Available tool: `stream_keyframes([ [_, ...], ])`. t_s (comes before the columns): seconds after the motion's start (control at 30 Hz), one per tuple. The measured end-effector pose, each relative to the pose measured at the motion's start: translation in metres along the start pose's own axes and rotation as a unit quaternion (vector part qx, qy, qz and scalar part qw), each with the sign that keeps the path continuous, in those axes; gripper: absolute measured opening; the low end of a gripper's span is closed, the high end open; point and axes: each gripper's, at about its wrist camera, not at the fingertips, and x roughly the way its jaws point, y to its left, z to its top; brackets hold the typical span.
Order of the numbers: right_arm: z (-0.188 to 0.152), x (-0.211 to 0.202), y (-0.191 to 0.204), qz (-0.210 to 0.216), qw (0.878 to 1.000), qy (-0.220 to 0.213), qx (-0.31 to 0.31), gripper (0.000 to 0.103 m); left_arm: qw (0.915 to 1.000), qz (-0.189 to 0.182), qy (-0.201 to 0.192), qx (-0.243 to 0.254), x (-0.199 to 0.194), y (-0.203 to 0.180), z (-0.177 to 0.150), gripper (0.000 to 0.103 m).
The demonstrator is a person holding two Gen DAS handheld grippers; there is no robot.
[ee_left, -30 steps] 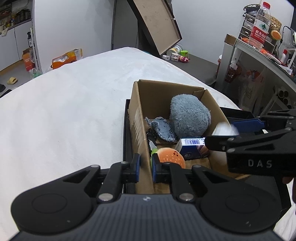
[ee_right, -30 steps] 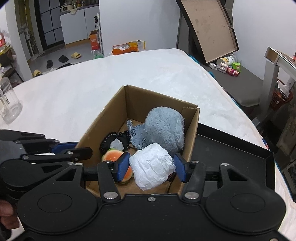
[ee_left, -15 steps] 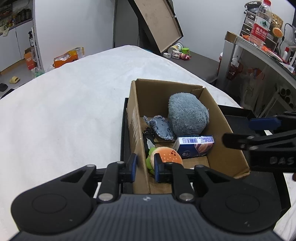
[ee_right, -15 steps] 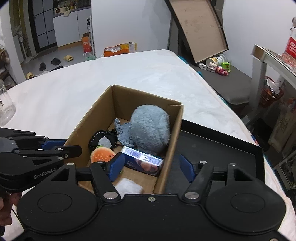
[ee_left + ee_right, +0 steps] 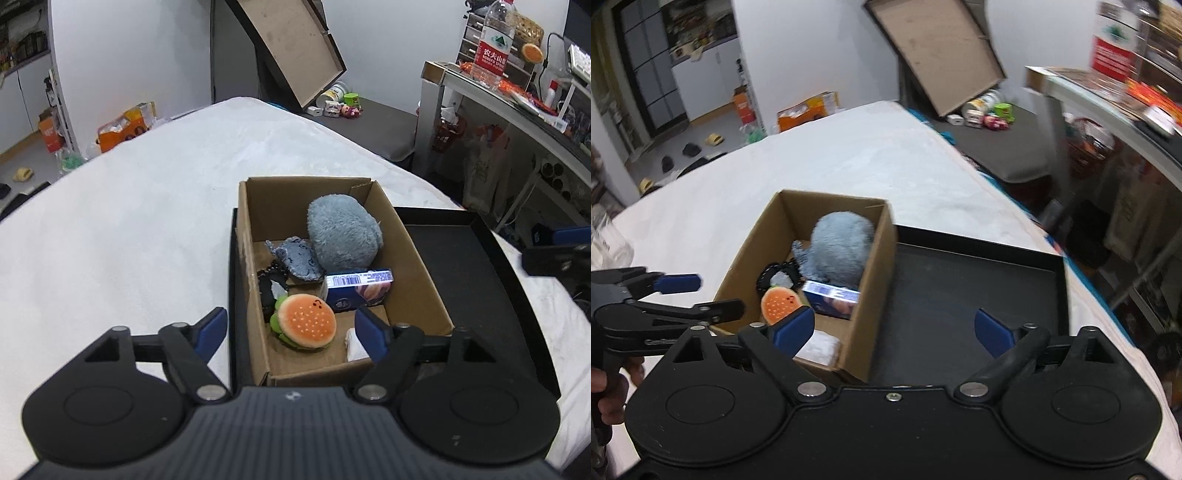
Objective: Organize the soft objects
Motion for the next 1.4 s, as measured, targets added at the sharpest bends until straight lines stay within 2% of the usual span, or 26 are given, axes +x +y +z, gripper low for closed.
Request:
stream_keyframes([
  [0.1,-0.003,-0.013,-0.015,0.001,1.0,0.0,0.023,0.097,0.9999,0.013,0.003,0.009,-0.009,-0.004,0.004,0.077],
  [0.27,-0.009,-0.033,-0.035,0.011,0.999,-0.003,0.047,0.103,0.9999,0.01,0.007,0.009,-0.027,-0.009,0.011,0.079],
  [0.47,-0.012,-0.058,-0.058,0.025,0.996,-0.015,0.084,0.103,0.9997,0.0,0.02,0.014,-0.051,-0.016,0.02,0.079],
  [0.53,-0.012,-0.066,-0.064,0.028,0.995,-0.019,0.094,0.103,0.9997,-0.001,0.022,0.009,-0.061,-0.017,0.023,0.082],
  [0.57,-0.012,-0.071,-0.066,0.03,0.995,-0.022,0.097,0.103,0.9997,0.002,0.02,0.011,-0.065,-0.019,0.024,0.088],
  [1.03,-0.015,-0.128,-0.069,0.07,0.992,-0.037,0.093,0.103,0.9998,-0.002,-0.019,0.007,-0.136,-0.049,0.034,0.092],
  [1.17,-0.016,-0.143,-0.065,0.074,0.991,-0.046,0.1,0.103,0.9996,-0.012,-0.022,0.011,-0.147,-0.062,0.033,0.093],
  [1.4,-0.028,-0.157,-0.058,0.068,0.991,-0.036,0.113,0.103,0.9983,-0.029,-0.036,0.033,-0.17,-0.086,0.028,0.093],
])
